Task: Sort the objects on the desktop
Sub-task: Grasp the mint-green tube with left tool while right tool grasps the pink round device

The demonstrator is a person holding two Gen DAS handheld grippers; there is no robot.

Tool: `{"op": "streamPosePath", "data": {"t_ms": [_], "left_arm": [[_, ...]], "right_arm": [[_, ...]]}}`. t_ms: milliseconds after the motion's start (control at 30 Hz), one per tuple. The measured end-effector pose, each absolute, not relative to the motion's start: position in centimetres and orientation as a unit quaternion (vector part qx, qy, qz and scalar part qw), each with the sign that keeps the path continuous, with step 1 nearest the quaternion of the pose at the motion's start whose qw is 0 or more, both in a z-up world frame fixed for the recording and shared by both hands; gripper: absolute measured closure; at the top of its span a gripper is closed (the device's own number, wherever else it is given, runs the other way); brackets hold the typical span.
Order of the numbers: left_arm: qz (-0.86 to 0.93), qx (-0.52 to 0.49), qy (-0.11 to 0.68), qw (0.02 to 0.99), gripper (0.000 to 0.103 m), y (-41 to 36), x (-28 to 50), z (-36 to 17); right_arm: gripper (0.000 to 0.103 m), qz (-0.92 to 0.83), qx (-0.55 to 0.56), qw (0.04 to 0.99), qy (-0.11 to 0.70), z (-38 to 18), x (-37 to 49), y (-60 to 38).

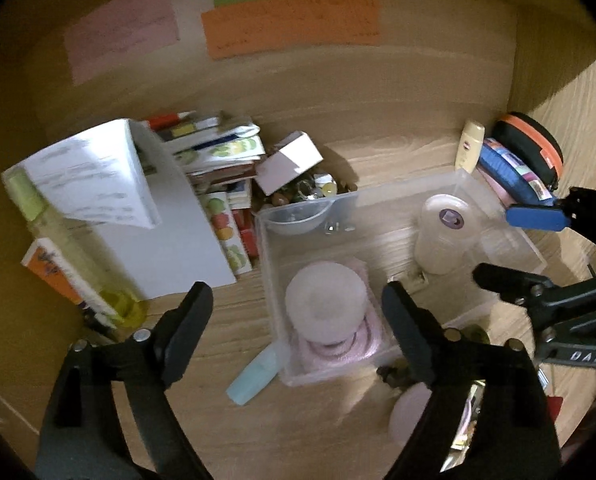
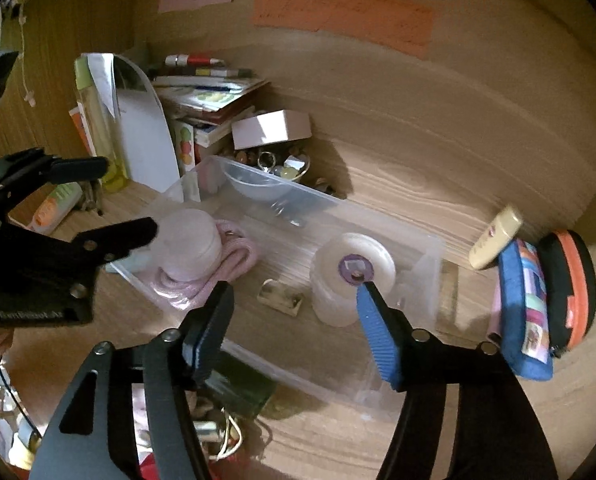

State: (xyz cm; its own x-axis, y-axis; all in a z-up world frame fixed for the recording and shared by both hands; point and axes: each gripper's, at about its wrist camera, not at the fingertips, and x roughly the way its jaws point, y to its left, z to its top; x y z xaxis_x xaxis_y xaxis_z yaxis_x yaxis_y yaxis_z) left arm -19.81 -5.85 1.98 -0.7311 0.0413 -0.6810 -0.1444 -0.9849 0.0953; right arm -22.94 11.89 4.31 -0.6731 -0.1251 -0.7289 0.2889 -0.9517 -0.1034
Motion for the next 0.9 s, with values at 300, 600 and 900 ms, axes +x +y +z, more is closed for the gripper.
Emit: {"op": "streamPosePath", "data": {"t_ms": [300, 600, 900], "left_arm": [[0.932, -0.362, 0.033, 0.003, 0.012, -10.8, -17.4, 2.5], [0.908, -0.419, 0.020, -0.019, 0.012, -13.5, -17.9, -2.6], [0.889, -0.457, 0.019, -0.006, 0.019, -13.6, -18.3, -6.2]], "right_arm": [[0.038, -0.918, 0.377, 0.101, 0.077, 5.1, -20.2, 13.5], [0.037, -0.906, 0.408, 0.103, 0.052, 2.8, -18.9, 14.8], [0.037, -0.879, 0.437, 0.176, 0.071, -0.3, -17.4, 11.0]]}}
